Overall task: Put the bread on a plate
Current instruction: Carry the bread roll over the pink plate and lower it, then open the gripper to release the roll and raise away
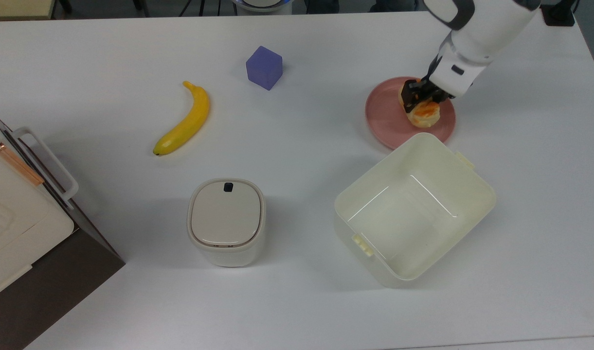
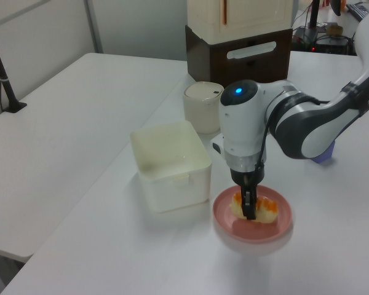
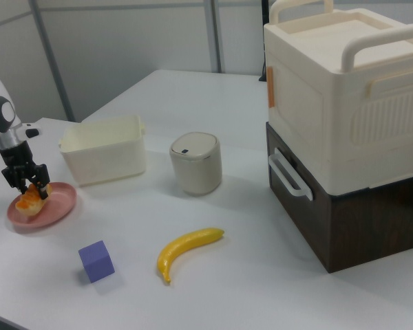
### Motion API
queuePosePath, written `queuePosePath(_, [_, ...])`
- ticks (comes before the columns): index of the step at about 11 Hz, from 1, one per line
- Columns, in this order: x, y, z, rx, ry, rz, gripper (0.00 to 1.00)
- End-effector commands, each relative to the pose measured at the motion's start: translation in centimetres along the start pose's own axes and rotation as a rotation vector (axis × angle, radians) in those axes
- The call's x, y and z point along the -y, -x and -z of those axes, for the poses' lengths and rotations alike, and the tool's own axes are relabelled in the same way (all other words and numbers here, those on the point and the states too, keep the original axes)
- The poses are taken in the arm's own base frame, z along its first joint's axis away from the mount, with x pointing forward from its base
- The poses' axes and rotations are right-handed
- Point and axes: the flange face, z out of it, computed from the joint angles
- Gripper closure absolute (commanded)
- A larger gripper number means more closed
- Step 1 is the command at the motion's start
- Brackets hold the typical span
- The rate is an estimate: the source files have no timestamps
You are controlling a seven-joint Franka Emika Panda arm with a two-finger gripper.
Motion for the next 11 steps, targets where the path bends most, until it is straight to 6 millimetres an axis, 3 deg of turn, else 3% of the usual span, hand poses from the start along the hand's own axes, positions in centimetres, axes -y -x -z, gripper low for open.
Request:
queuePosePath(1, [-0.3,-0.4,1.3,-0.029,0.001,-0.064,0.0])
queuePosePath(2, [-0.8,-0.6,3.0,-0.045,-0.008,-0.079,0.0])
queuePosePath(4, [-3.4,1.1,8.1,-0.037,0.004,-0.109,0.0])
queuePosePath(6, [-12.1,2.5,14.6,-0.052,-0.003,-0.225,0.0])
queuePosePath(7, [-16.1,3.0,16.0,-0.042,0.0,-0.276,0.0])
queuePosePath(9, [-24.9,3.2,16.9,-0.033,-0.006,-0.322,0.0])
queuePosePath(11, [-33.8,3.7,16.6,-0.026,-0.057,-0.332,0.0])
